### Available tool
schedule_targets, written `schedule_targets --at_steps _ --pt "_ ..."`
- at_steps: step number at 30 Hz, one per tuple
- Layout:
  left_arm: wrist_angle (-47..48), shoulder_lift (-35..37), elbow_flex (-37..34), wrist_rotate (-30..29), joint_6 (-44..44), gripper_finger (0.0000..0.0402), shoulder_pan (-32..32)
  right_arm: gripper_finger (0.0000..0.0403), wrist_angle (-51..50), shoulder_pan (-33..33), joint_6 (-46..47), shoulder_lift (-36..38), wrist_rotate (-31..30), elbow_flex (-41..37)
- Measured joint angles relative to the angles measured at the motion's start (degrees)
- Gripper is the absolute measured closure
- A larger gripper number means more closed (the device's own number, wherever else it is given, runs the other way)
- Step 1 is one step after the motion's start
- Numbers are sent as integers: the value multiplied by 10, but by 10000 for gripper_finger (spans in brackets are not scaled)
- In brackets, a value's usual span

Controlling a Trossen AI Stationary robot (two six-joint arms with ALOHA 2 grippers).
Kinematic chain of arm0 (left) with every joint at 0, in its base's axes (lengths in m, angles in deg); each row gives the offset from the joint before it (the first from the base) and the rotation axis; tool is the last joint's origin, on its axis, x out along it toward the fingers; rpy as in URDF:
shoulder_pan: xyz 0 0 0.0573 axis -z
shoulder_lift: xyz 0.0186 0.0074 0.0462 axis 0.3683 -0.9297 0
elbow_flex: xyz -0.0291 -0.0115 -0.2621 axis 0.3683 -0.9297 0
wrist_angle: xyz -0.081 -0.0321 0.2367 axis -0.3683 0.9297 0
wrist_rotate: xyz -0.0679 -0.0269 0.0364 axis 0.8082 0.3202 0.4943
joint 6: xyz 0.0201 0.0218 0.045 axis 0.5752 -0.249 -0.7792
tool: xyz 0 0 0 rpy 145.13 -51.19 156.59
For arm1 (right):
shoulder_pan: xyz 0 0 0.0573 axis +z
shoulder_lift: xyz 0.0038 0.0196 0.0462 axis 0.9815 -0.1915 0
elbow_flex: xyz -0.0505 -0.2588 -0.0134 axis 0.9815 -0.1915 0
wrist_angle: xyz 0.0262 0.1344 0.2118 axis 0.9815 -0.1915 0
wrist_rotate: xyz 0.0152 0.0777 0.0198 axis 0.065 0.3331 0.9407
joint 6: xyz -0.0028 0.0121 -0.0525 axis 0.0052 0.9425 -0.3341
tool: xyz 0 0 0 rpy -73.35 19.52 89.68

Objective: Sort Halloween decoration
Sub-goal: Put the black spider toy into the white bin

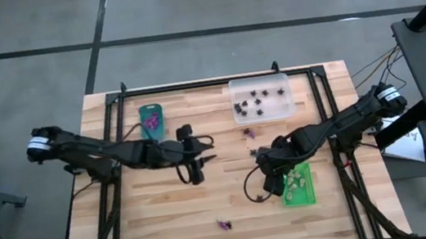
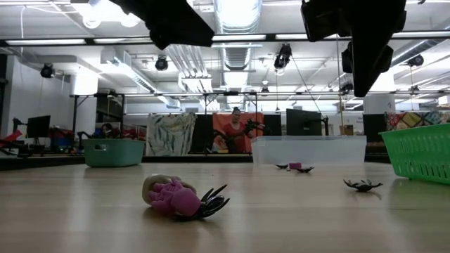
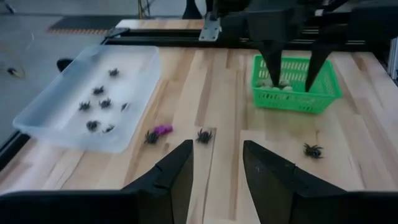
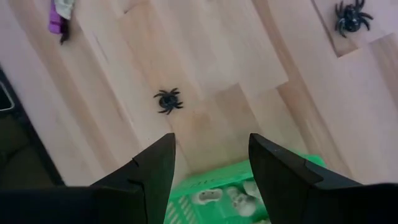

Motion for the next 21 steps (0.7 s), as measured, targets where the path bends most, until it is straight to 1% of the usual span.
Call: schedule_targets --at_steps 5,8,14,18,21 --pt "-80 -55 0 -3 -21 278 5 207 -20 -14 22 0 -65 0" --pt "-135 -95 0 -3 -33 278 3 207 -25 -28 2 0 -71 -1" --pt "-256 -182 0 -3 -66 278 3 207 -6 -34 -214 0 -93 -15" --pt "-327 -236 0 -9 -67 278 -8 207 53 -44 -291 1 -114 -46" --pt "-357 -272 0 -10 -66 281 -20 207 114 -51 -339 3 -117 -85"
